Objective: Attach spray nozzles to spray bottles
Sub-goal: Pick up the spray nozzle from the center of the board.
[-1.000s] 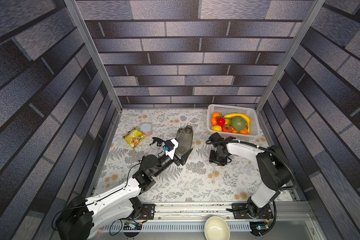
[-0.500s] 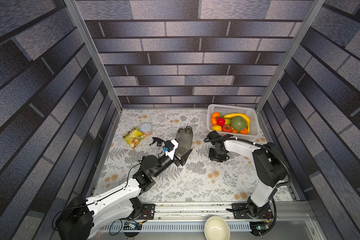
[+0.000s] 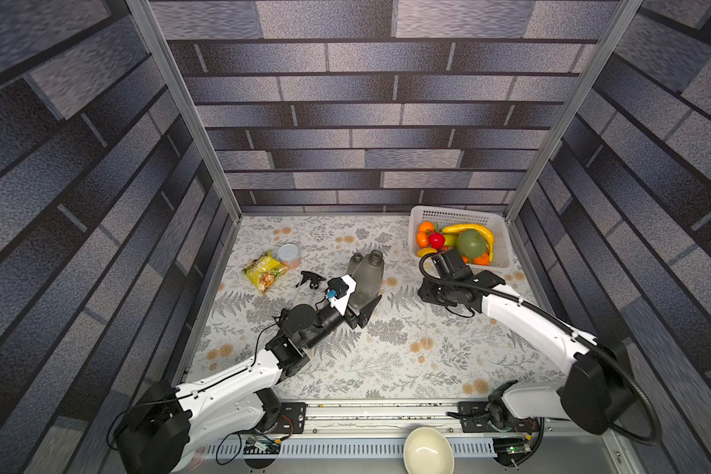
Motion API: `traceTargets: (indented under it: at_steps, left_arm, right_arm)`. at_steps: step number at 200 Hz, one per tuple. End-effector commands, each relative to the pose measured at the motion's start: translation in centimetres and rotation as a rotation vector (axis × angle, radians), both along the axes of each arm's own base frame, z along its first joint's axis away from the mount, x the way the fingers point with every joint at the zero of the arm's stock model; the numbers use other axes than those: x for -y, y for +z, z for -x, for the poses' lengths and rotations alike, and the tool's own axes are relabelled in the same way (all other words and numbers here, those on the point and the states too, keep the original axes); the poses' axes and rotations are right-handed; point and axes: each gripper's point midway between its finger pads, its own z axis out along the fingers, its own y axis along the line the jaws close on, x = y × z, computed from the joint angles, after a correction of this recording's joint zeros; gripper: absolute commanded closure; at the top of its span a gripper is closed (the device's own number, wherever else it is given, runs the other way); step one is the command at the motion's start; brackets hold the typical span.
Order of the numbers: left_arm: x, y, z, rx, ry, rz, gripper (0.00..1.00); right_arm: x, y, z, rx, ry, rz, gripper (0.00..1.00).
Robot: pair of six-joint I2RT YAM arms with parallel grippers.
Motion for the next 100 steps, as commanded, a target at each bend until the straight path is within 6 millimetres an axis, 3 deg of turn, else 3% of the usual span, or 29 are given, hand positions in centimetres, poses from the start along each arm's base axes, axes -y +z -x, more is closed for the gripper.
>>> traceTargets:
  at_steps: [1,27,48,75,100]
  left_arm:
    - [0.4,1.7,-0.2,0.011,-0.016,0.05,0.15]
    - [1.0,1.1,-0.3,-0.013,-0.039,0.061,0.16]
    - [1.4,0.9,-0.2,-0.028,-0.053,0.078,0.16]
    - [1.8,0.7,0.1,-0.031,-0.076,0.099,0.16]
    - [2.3,0.9,0.5,-0.019,-0.095,0.112,0.15]
  right_arm:
    - [-2.5,10.4,-1.7,0.317,0.098,-0.152,0.69]
    - [-4.0,21.4,-0.9,0.641,0.18,-0.289,0.68]
    - [-4.3,28.3,0.3,0.823,0.206,-0.399,0.68]
    - [-5.6,34.6,2.3,0.97,0.286,-0.522,0.68]
    - [-6.7,37.8,3.7,1.054,0.335,-0.575,0.68]
